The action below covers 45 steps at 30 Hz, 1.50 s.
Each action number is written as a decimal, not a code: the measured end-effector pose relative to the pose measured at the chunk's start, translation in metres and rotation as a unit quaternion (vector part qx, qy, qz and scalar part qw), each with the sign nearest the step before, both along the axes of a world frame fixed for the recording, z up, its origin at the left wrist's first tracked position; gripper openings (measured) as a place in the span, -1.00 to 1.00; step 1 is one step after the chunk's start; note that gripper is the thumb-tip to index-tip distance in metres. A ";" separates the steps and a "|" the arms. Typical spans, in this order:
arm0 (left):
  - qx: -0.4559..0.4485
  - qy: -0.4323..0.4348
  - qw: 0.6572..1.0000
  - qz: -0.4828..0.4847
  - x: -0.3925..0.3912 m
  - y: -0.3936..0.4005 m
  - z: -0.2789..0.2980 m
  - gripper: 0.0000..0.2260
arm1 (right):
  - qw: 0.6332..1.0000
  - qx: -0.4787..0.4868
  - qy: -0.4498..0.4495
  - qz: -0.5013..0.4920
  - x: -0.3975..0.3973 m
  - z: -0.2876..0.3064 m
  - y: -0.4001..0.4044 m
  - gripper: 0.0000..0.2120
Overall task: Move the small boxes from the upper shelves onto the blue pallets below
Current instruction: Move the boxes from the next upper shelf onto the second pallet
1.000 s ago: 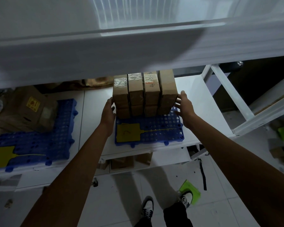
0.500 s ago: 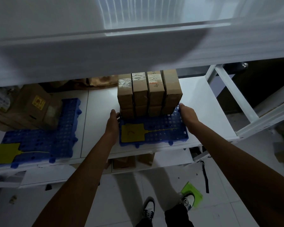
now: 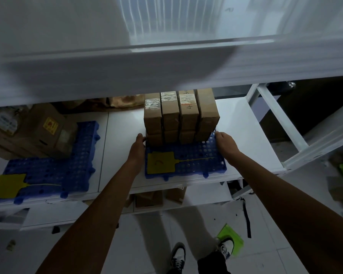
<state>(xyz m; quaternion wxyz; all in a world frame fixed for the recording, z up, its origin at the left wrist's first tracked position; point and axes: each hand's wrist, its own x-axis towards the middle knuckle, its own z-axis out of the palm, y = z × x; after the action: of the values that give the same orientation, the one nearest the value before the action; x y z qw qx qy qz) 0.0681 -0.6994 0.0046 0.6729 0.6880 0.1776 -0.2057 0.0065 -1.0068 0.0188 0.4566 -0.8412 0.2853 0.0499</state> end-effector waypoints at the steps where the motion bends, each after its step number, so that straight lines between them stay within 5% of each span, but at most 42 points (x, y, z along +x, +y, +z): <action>1: 0.003 -0.002 1.000 -0.002 -0.001 0.001 0.001 -0.47 | 1.000 -0.007 0.000 0.007 -0.003 0.001 0.001 -0.50; 11: -0.002 -0.040 0.998 -0.037 -0.015 0.004 0.028 -0.54 | 0.998 -0.052 -0.013 0.032 -0.040 0.016 0.022 -0.54; 21: -0.035 -0.042 0.997 -0.057 -0.036 0.004 0.063 -0.52 | 0.993 0.034 -0.114 0.024 -0.059 0.062 0.048 -0.55; 29: 0.003 -0.066 0.998 0.012 -0.096 0.014 0.026 -0.53 | 0.998 -0.014 -0.059 -0.008 -0.140 0.016 0.048 -0.59; 34: -0.002 -0.078 0.996 0.051 -0.148 0.015 0.011 -0.72 | 0.999 0.006 -0.040 -0.011 -0.197 -0.021 0.064 -0.58; 40: 0.033 -0.031 0.999 0.030 -0.172 0.071 0.031 -0.53 | 0.999 0.009 0.005 0.048 -0.199 -0.023 0.090 -0.55; 45: 0.066 -0.091 0.988 0.105 -0.178 0.167 0.080 -0.51 | 0.996 0.001 0.004 0.085 -0.165 0.015 0.150 -0.58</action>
<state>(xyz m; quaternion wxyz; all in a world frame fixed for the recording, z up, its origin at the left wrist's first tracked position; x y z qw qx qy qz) -0.1096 -0.5325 0.0842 0.6571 0.7243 0.2007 -0.0582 -0.1581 -0.8570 0.0339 0.4502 -0.8618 0.2143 0.0926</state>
